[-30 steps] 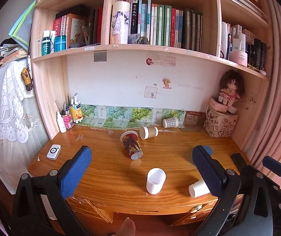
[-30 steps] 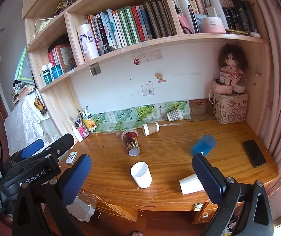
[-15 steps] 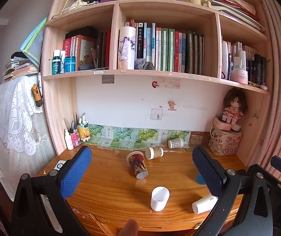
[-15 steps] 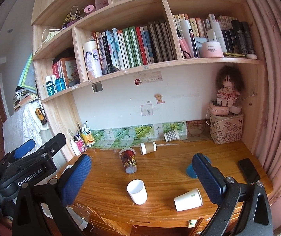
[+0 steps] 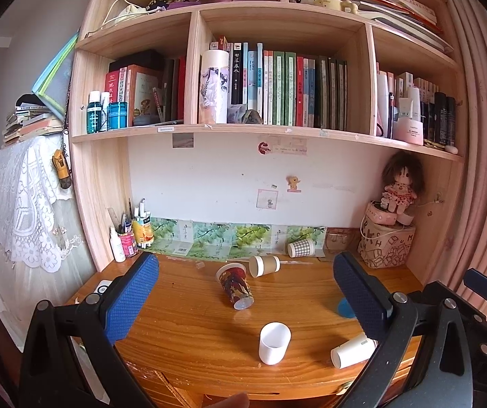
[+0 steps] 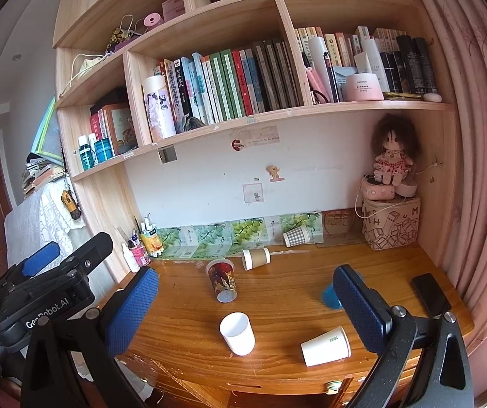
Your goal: Flip cup upright
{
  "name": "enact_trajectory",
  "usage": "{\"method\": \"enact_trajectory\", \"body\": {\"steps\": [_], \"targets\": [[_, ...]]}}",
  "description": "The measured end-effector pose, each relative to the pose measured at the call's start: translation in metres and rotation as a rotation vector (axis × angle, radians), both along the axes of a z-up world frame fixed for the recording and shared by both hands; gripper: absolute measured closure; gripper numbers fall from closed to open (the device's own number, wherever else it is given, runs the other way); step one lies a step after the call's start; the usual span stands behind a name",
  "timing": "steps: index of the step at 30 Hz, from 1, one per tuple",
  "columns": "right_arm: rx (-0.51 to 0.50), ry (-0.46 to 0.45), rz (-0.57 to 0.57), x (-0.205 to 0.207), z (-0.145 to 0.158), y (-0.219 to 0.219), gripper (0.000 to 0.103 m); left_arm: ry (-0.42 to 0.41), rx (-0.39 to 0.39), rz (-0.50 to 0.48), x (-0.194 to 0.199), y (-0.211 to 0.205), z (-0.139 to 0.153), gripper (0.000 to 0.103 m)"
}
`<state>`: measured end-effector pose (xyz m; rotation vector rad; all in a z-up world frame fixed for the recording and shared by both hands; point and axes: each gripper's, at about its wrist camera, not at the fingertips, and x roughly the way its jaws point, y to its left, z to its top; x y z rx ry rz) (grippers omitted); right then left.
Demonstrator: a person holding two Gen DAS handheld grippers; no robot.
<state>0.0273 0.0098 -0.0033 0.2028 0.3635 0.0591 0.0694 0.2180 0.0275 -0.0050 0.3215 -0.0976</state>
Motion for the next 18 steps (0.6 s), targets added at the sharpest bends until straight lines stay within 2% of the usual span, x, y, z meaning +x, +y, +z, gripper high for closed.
{"method": "enact_trajectory", "body": {"steps": [18], "targets": [[0.025,0.036,0.01,0.0,-0.0065,-0.0014,0.0,0.019,0.008,-0.016,-0.0005,-0.0023,-0.0018,0.0]]}}
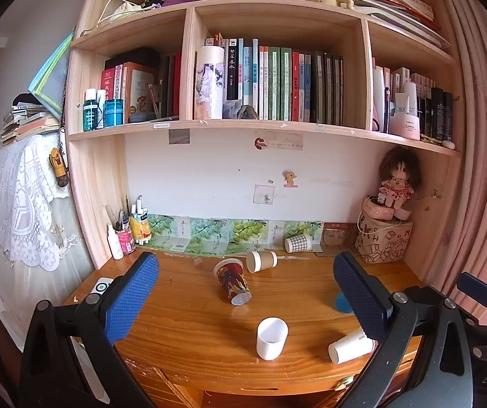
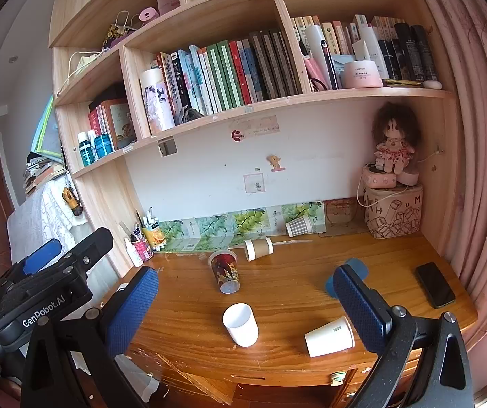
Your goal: Flip cup upright
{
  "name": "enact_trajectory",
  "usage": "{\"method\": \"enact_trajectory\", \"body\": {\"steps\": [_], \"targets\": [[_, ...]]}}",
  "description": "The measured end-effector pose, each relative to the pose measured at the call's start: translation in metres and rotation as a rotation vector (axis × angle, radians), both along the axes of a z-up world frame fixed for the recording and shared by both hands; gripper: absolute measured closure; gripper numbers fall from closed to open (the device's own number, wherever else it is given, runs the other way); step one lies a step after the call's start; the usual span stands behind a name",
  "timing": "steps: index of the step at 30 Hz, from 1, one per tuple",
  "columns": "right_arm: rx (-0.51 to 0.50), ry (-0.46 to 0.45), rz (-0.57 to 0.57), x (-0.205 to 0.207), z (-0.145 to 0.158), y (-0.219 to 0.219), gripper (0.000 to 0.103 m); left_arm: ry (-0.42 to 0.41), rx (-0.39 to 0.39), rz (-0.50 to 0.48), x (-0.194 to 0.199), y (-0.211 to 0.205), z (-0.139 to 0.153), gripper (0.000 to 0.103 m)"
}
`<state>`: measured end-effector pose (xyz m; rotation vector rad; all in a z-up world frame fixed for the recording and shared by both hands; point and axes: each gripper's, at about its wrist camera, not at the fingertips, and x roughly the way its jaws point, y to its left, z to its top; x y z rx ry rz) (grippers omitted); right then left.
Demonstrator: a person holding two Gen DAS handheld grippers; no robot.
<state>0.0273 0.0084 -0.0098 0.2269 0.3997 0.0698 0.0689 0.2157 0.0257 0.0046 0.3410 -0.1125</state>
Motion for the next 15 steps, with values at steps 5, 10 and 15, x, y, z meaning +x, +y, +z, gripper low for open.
{"method": "enact_trajectory", "body": {"steps": [5,10,15], "targets": [[0.006,0.005,0.003,-0.0007,-0.002,-0.0003,0.0,0.008,0.002,-0.006,0.0,-0.0007,-0.0011,0.0],[0.015,0.015,0.009,0.0005,-0.0037,-0.0012,0.0,0.019,0.011,-0.012,0.0007,-0.0035,-0.0022,0.0],[0.026,0.027,0.008,0.002,-0.006,-0.005,0.0,0.032,0.018,-0.019,0.0028,-0.0065,-0.0034,0.0]]}}
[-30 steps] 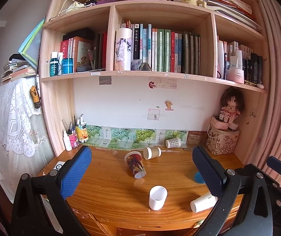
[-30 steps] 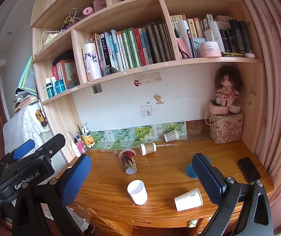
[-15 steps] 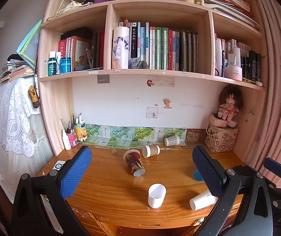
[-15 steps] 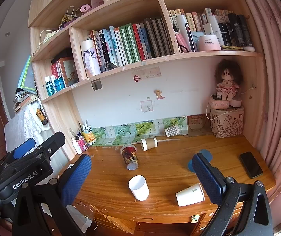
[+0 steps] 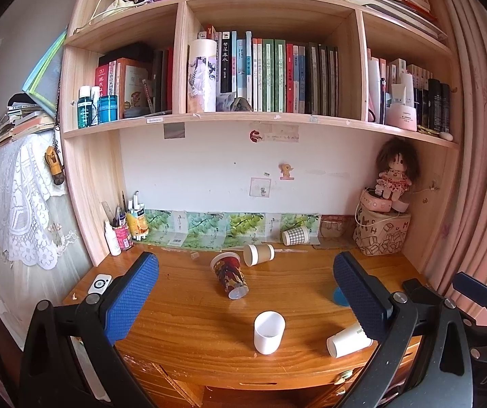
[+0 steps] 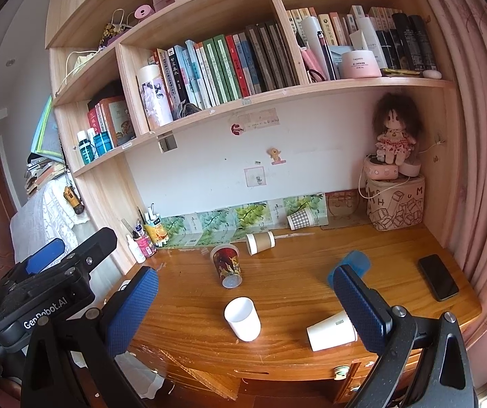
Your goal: Flip cup upright
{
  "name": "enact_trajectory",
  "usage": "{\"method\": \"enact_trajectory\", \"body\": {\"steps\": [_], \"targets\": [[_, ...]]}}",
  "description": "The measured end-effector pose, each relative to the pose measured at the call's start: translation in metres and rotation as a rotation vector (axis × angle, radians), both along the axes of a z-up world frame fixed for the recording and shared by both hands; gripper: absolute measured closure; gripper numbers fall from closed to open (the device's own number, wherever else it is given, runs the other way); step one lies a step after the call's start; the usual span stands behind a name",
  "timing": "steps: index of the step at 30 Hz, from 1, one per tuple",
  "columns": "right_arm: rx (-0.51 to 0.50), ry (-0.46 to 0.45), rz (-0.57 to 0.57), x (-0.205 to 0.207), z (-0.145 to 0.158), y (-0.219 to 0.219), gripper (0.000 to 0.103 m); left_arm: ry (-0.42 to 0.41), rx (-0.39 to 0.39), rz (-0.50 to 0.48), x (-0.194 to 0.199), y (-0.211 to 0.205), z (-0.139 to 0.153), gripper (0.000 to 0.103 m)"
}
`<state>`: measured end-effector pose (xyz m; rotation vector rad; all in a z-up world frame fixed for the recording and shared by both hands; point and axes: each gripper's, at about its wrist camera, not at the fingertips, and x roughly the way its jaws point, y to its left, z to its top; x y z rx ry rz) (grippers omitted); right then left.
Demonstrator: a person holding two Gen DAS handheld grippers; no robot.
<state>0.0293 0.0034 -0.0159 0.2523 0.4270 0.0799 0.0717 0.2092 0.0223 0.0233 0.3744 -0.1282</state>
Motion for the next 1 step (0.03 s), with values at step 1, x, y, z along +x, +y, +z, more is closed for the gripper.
{"method": "enact_trajectory", "body": {"steps": [1], "targets": [[0.002,0.002,-0.001,-0.0001,-0.0007,-0.0008,0.0,0.004,0.001,-0.002,0.0002,-0.0008,-0.0005,0.0]]}}
